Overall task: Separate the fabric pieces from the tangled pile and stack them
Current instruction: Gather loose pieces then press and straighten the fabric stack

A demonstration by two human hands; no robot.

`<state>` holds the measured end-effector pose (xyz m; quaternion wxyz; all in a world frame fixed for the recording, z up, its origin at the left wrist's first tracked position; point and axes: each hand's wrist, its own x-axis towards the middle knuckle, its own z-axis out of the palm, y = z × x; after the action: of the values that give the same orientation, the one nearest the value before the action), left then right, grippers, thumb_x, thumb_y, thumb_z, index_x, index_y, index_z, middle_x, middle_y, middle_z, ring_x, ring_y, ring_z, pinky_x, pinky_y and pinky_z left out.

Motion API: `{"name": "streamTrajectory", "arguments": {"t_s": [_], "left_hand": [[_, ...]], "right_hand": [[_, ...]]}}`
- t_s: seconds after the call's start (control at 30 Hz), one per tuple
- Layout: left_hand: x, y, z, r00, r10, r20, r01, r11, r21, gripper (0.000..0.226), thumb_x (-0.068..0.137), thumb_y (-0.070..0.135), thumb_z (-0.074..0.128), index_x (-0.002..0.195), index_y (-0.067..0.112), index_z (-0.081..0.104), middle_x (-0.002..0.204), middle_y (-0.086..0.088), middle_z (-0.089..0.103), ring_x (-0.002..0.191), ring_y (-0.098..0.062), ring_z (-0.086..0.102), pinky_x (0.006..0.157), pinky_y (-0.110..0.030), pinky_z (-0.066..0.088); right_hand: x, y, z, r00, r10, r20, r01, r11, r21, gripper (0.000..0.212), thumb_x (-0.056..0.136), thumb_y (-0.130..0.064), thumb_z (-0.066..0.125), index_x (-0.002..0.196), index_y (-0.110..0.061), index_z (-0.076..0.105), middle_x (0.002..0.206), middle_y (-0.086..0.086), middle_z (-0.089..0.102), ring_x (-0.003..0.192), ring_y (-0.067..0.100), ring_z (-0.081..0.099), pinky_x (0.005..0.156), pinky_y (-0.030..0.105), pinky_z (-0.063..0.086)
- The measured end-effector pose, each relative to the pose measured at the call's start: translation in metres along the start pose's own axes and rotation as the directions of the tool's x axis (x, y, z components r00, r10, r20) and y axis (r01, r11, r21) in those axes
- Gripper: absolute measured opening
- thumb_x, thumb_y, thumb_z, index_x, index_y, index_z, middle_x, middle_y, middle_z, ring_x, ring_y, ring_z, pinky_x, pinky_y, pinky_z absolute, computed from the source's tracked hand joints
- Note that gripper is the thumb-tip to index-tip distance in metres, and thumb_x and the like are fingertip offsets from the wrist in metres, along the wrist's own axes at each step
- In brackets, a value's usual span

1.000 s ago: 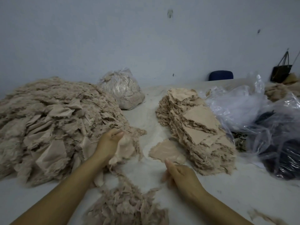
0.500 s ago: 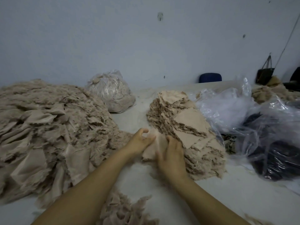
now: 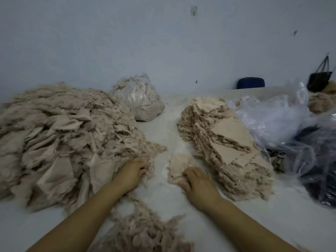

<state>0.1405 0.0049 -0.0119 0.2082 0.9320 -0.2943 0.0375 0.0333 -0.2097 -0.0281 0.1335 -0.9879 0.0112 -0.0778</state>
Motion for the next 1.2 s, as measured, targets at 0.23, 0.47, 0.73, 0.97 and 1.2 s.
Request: {"name": "streamTrajectory", "arguments": {"t_s": [0.23, 0.47, 0.73, 0.97, 1.2], "left_hand": [[-0.042, 0.004, -0.002, 0.984, -0.037, -0.177, -0.034, 0.923, -0.384, 0.024, 0.087, -0.017, 0.04, 0.085, -0.007, 0.062, 0.079, -0.003, 0.052, 0.077, -0.014, 0.051, 0.071, -0.017, 0.039], [-0.063, 0.023, 0.005, 0.973, 0.227, -0.029, -0.223, 0.914, -0.34, 0.032, 0.081, 0.005, 0.037, 0.092, 0.0, 0.066, 0.101, -0.009, 0.062, 0.095, -0.019, 0.057, 0.085, -0.036, 0.046], [-0.045, 0.002, -0.009, 0.966, 0.231, -0.117, -0.238, 0.97, -0.046, 0.045, 0.087, 0.011, 0.045, 0.131, 0.019, 0.05, 0.134, 0.015, 0.037, 0.13, -0.005, 0.026, 0.112, -0.031, 0.018], [-0.048, -0.029, -0.008, 0.957, -0.177, -0.229, 0.152, 0.981, -0.123, 0.025, 0.094, 0.004, 0.043, 0.109, 0.003, 0.062, 0.111, -0.015, 0.064, 0.1, -0.028, 0.059, 0.084, -0.029, 0.041], [-0.049, 0.028, -0.024, 0.989, -0.15, -0.013, 0.099, 0.714, -0.693, 0.056, 0.077, 0.054, 0.066, 0.127, 0.041, 0.044, 0.114, 0.026, 0.052, 0.107, 0.008, 0.051, 0.076, -0.006, 0.04]], "right_hand": [[0.003, -0.053, -0.003, 0.996, -0.009, -0.084, 0.048, 0.874, 0.483, 0.028, 0.099, -0.04, 0.046, 0.114, -0.021, 0.059, 0.103, -0.002, 0.057, 0.098, 0.014, 0.054, 0.085, 0.024, 0.039], [0.025, -0.103, 0.003, 0.98, 0.179, 0.09, -0.164, 0.455, 0.875, 0.043, 0.092, -0.025, 0.063, 0.057, -0.02, 0.039, 0.039, -0.012, 0.036, 0.047, 0.006, 0.037, 0.046, 0.017, 0.031], [0.005, -0.092, 0.004, 0.996, -0.09, 0.027, 0.038, 0.652, 0.758, 0.029, 0.09, 0.006, 0.051, 0.064, -0.008, 0.053, 0.062, -0.003, 0.05, 0.056, 0.003, 0.043, 0.058, 0.021, 0.036], [-0.014, -0.063, -0.016, 0.985, -0.014, 0.17, -0.154, 0.356, 0.922, 0.038, 0.096, -0.006, 0.053, 0.061, -0.015, 0.044, 0.048, -0.006, 0.038, 0.039, 0.006, 0.033, 0.043, 0.019, 0.03], [-0.01, -0.067, -0.025, 0.994, 0.002, 0.108, -0.107, 0.201, 0.974, 0.02, 0.093, -0.007, 0.056, 0.076, 0.0, 0.063, 0.067, 0.005, 0.064, 0.063, 0.021, 0.058, 0.054, 0.022, 0.046]]}}
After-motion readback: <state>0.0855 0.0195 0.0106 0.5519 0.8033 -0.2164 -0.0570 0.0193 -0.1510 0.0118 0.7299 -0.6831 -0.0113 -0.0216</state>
